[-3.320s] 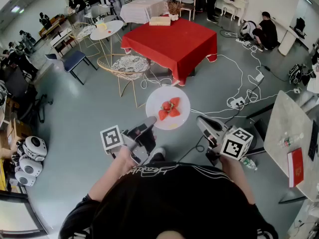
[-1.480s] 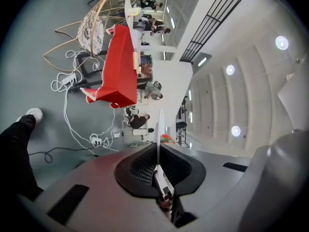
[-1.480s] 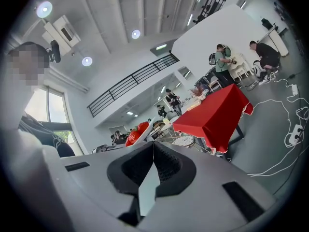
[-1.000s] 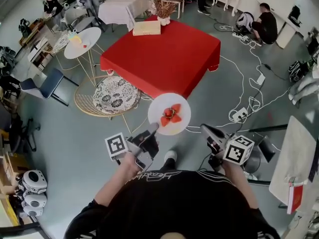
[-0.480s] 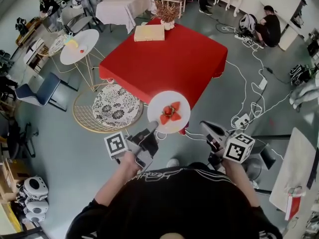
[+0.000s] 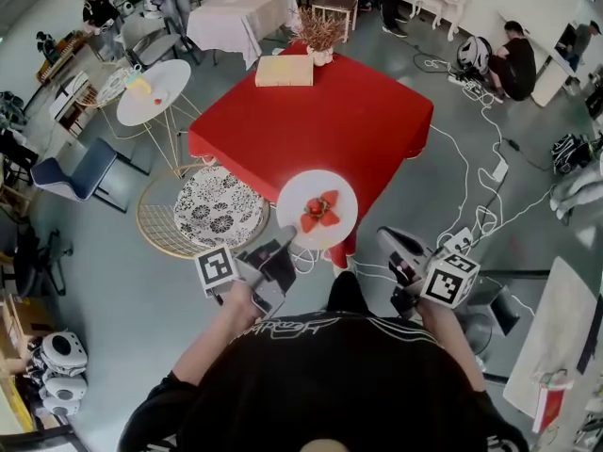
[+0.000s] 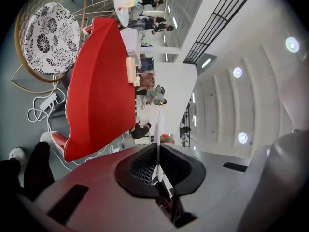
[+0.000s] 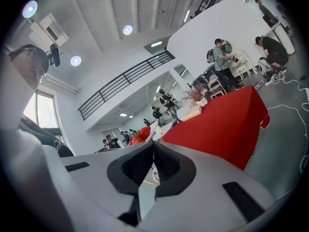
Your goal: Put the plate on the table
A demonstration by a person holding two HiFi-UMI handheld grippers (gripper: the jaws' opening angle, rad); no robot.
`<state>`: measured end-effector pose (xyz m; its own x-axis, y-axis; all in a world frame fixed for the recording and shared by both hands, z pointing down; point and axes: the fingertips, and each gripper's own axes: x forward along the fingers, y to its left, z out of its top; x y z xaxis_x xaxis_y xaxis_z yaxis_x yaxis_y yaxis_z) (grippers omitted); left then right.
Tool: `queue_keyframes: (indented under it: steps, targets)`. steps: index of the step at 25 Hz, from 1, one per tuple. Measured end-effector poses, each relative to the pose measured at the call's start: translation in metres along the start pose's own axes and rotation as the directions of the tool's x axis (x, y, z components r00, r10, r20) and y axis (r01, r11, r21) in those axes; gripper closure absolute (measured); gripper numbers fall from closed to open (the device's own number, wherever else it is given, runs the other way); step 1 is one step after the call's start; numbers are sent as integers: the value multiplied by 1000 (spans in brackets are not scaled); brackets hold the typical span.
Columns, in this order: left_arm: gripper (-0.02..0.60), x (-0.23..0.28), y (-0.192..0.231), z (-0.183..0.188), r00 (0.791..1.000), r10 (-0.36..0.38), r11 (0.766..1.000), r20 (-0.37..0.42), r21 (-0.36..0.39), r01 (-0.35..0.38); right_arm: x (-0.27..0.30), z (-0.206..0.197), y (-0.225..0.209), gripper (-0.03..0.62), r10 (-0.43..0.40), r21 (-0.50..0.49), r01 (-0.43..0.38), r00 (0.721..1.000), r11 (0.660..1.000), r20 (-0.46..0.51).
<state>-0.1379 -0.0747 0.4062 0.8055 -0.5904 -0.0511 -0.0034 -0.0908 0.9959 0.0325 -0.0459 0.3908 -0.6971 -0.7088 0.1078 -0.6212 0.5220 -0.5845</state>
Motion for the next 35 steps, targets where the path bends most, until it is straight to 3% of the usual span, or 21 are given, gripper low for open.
queue_keyframes:
  steps: [24,35]
  targets:
    - [563,103,12,88,996,-1,999,85,-40,4,92,83,-94,586,134,82,-131,991,988,-32]
    - [563,175,37,106,996,35,998,83,-49,-31,104,108,-160,586,125,134,-115,990,984,-64]
